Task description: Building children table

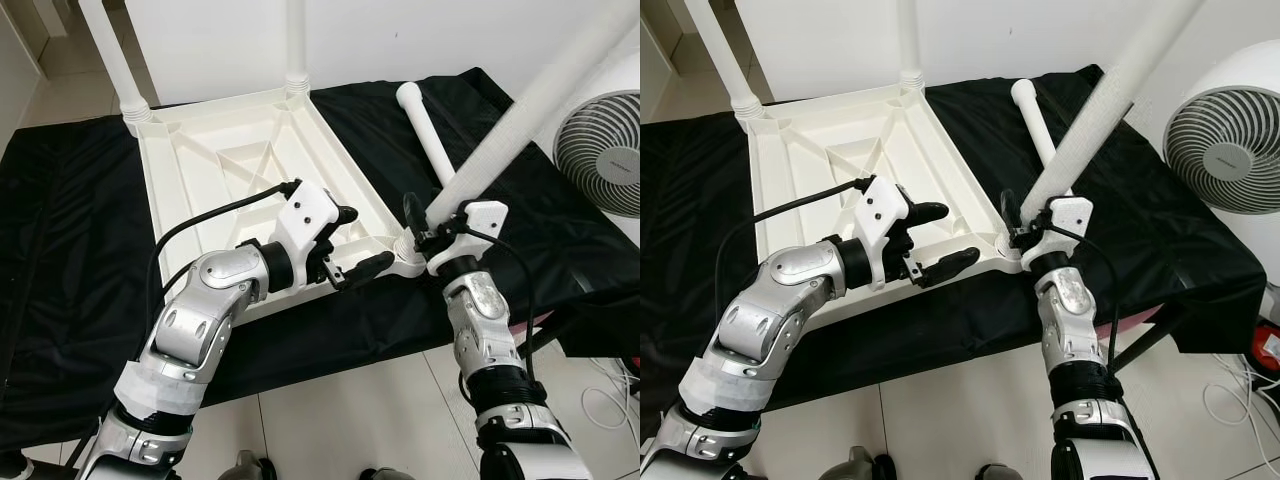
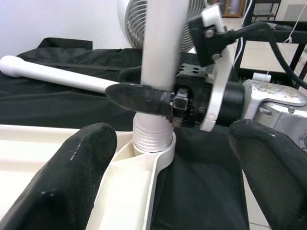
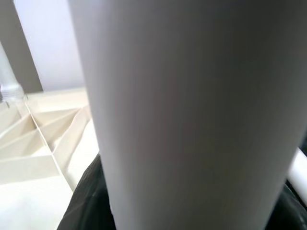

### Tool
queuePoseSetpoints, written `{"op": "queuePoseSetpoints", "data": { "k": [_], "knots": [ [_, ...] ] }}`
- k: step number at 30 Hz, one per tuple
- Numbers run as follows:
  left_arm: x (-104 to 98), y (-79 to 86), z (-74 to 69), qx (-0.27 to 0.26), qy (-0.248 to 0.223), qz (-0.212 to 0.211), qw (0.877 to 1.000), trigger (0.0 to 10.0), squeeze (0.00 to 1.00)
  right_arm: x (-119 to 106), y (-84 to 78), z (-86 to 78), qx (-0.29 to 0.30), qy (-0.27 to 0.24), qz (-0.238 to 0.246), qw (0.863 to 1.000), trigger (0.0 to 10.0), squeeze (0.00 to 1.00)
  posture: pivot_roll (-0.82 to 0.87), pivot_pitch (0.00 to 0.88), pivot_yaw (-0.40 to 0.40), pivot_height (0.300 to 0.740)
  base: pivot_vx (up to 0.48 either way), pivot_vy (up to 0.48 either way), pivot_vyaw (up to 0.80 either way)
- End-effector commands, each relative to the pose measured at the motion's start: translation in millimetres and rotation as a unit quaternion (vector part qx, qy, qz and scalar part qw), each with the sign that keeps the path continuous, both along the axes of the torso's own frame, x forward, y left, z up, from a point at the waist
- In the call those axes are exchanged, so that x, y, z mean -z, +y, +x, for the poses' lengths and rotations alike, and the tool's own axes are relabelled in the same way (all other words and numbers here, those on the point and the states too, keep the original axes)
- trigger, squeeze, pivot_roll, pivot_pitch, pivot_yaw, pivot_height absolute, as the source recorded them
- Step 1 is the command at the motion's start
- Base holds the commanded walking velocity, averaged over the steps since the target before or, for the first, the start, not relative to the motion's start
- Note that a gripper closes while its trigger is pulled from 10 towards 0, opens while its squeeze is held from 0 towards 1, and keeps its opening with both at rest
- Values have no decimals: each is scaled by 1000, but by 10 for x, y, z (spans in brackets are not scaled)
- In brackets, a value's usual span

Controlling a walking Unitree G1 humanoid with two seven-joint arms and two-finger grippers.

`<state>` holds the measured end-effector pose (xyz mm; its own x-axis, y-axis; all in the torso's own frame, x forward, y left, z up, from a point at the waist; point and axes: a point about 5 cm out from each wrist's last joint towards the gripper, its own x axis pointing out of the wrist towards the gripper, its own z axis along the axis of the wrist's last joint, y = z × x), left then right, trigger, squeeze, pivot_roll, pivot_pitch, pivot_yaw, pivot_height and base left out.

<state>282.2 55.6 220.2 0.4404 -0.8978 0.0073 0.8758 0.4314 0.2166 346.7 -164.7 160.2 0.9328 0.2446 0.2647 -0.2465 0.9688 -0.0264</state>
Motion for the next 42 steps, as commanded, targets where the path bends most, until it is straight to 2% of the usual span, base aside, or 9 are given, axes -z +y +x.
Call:
{"op": "queuePoseSetpoints", "data": {
  "k": [1,6,11,19,28,32,33,34,42],
  "knots": [
    [-32,34,11,-43,-9,-6,999,10000,0,367,-33,-6,11,107,-54,993,10000,0,-55,97,53,740,0,0,0],
    [-26,46,10,-45,-8,-6,999,10000,0,311,40,58,-27,123,-99,987,10000,0,-55,102,52,740,0,0,0],
    [-27,48,15,-47,-8,-6,999,10000,0,254,84,86,-51,118,-118,985,10000,0,-55,102,52,740,0,0,0],
    [-34,54,17,-48,-7,-6,999,10000,0,240,134,2,-93,87,-141,982,10000,0,-50,114,51,740,0,0,0],
    [-40,63,14,-47,-7,-5,999,10000,0,193,143,-153,-144,49,-130,980,10000,0,-51,116,57,740,0,0,0],
    [-39,57,12,-45,-6,-4,999,10000,0,220,59,-77,-107,90,-66,988,10000,0,-54,120,61,740,0,0,0],
    [-39,57,12,-45,-6,-4,999,10000,0,220,59,-77,-107,90,-66,988,10000,0,-54,120,61,740,0,0,0],
    [-37,51,7,-44,-4,-4,999,10000,0,237,15,-32,-89,112,-33,989,10000,0,-54,122,63,740,0,0,0],
    [-39,55,3,-45,-4,-4,999,10000,0,242,-33,21,-70,143,-6,987,10000,0,-50,123,61,740,0,0,0]
  ]
}}
